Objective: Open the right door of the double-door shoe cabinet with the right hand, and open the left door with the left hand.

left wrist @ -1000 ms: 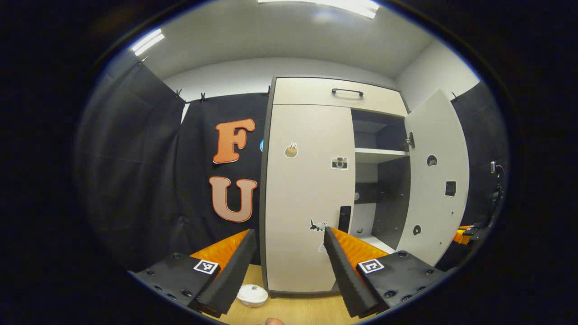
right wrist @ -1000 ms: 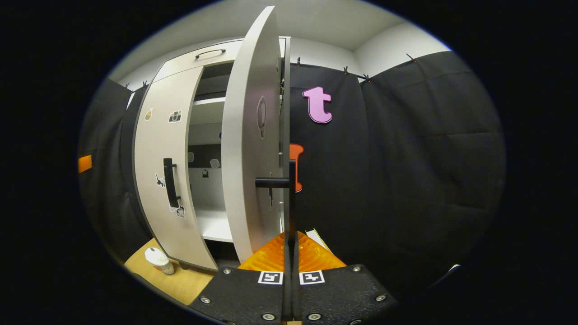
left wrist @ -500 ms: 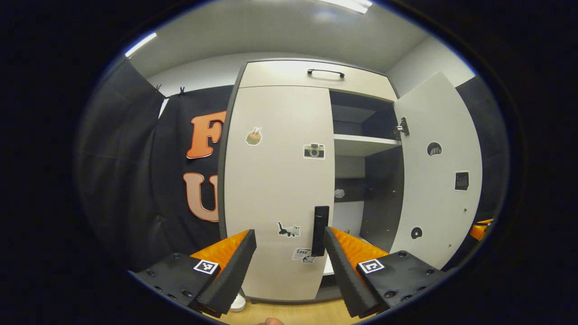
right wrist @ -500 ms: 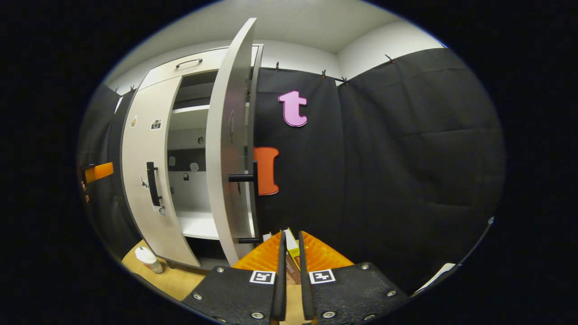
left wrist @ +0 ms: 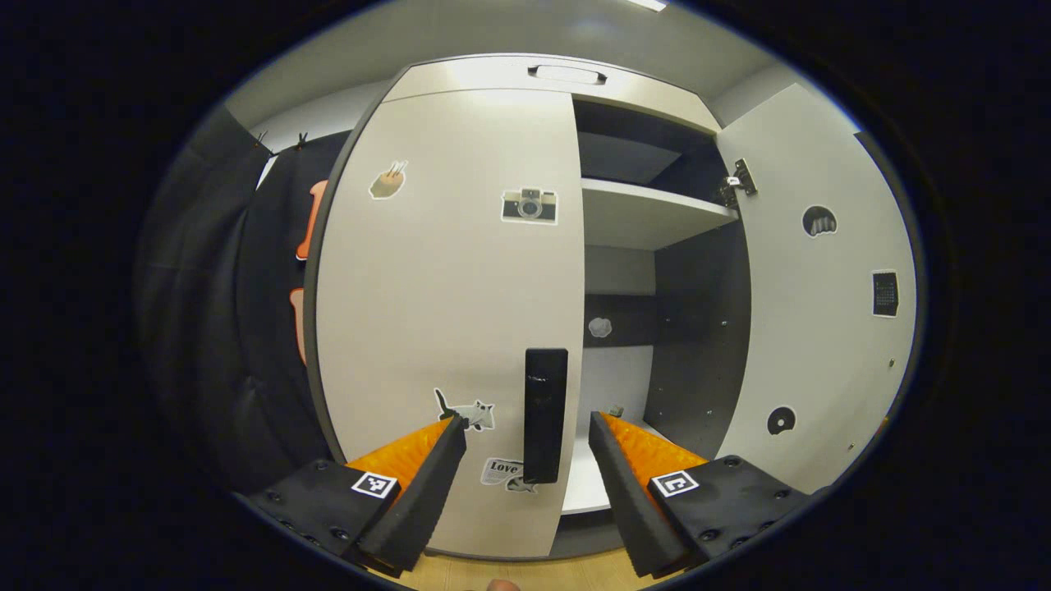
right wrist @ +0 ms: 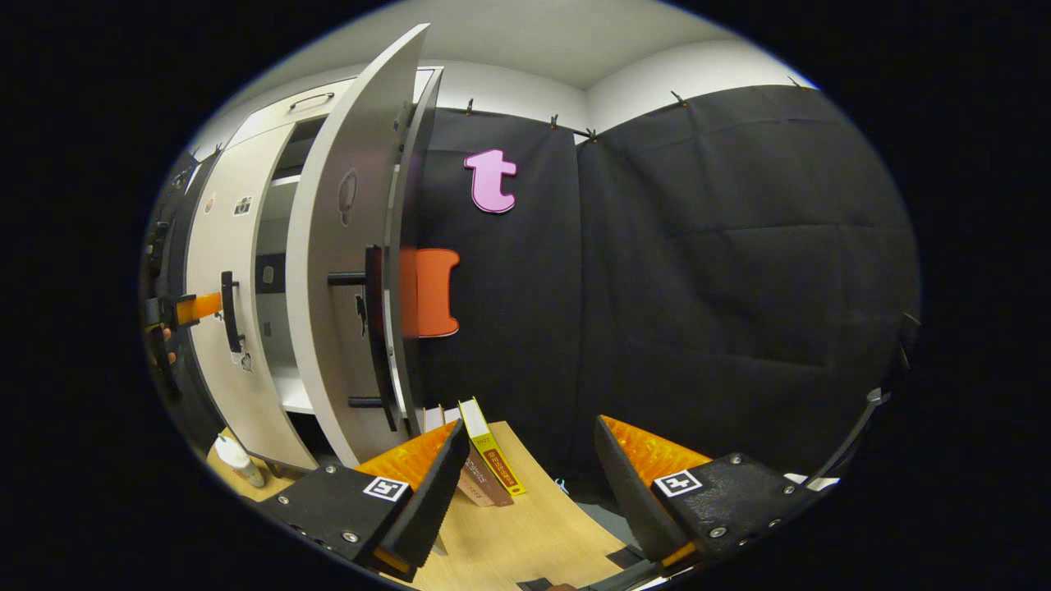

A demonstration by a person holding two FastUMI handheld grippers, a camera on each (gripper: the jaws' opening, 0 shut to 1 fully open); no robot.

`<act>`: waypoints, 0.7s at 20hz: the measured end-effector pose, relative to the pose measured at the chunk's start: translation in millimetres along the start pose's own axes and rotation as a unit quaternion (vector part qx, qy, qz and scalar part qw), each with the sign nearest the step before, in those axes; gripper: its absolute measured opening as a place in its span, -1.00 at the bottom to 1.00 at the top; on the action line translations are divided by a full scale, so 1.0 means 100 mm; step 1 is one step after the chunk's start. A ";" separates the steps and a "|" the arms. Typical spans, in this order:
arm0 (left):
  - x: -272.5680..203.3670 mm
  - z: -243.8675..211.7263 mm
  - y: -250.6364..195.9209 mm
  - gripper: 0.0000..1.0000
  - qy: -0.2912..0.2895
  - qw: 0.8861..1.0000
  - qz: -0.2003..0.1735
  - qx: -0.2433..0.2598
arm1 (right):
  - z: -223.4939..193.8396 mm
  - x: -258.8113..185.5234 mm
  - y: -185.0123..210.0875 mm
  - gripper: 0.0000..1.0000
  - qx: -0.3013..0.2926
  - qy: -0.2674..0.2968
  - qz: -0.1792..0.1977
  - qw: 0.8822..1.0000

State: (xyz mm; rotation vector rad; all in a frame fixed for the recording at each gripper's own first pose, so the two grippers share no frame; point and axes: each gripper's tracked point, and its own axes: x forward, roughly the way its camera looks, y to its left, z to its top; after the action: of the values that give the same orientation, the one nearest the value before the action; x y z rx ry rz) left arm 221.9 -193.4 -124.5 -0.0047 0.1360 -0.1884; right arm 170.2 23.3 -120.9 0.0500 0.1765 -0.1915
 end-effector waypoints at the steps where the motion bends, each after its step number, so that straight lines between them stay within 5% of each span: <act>1: 0.06 -0.04 0.00 0.90 0.001 1.000 0.001 -0.002 | -0.01 0.01 -0.01 0.86 0.004 0.001 -0.002 1.000; 10: 0.44 -0.26 -0.01 0.93 0.021 1.000 0.015 0.009 | -0.06 0.04 -0.18 0.86 0.026 0.005 -0.023 0.999; 14: 0.47 -0.24 -0.05 0.63 0.011 1.000 0.013 0.009 | -0.06 0.05 -0.24 0.97 0.021 0.001 -0.031 0.999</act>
State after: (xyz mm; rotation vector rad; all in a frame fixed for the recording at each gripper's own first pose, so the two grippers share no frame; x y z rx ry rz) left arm 263.8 -206.6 -154.1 0.0176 0.1555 -0.1644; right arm 169.5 -0.4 -129.0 0.0873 0.1767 -0.2570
